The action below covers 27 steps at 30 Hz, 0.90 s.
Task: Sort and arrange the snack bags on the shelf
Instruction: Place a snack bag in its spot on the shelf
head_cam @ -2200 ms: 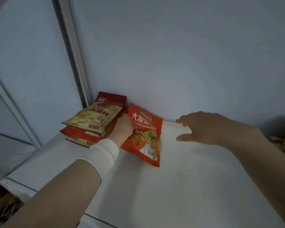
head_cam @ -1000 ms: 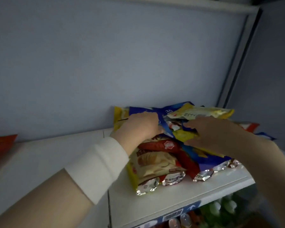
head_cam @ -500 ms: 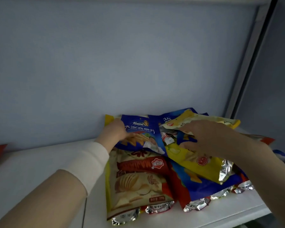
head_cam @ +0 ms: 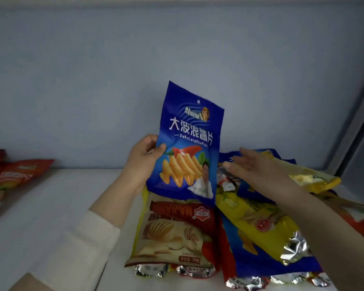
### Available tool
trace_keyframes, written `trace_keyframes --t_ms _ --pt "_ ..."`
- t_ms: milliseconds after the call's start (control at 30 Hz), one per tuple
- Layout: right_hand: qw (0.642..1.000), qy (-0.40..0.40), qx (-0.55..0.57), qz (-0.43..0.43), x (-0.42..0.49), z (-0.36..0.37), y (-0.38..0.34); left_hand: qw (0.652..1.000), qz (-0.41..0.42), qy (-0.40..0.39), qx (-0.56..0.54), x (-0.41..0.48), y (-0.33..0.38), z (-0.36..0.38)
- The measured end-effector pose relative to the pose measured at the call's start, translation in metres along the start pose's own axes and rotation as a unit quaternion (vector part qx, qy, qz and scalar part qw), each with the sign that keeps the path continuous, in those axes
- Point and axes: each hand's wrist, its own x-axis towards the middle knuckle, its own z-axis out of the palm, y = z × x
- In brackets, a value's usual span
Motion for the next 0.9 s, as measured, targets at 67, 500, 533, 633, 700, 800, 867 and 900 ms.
trace_keyframes --t_ms 67,500,533,633,700,800,867,900 --pt "0.996 -0.003 0.088 -0.006 -0.007 0.01 -0.002 0.998 0.011 0.016 -0.062 -0.016 0.004 0.003" --pt "0.967 0.036 0.25 -0.044 -0.032 0.022 -0.014 0.996 0.061 0.065 0.008 -0.06 0.037 0.005" --pt "0.97 0.077 0.227 -0.046 -0.033 0.021 -0.017 0.994 0.083 0.066 0.038 -0.063 0.041 0.007" --pt "0.978 0.151 0.087 -0.112 -0.043 0.026 -0.024 0.995 0.09 -0.035 0.031 -0.077 0.057 0.025" --pt "0.974 0.101 0.015 -0.202 -0.059 0.034 -0.03 0.994 0.046 -0.096 -0.029 -0.081 0.064 0.039" --pt "0.962 -0.018 -0.065 -0.265 -0.076 0.038 -0.029 0.991 -0.02 -0.088 -0.094 -0.076 0.069 0.043" --pt "0.97 -0.037 -0.057 -0.232 -0.08 0.03 -0.026 0.981 -0.062 -0.082 -0.164 -0.071 0.067 0.038" --pt "0.978 -0.024 -0.021 -0.205 -0.081 0.024 -0.022 0.977 -0.074 -0.076 -0.183 -0.07 0.065 0.035"
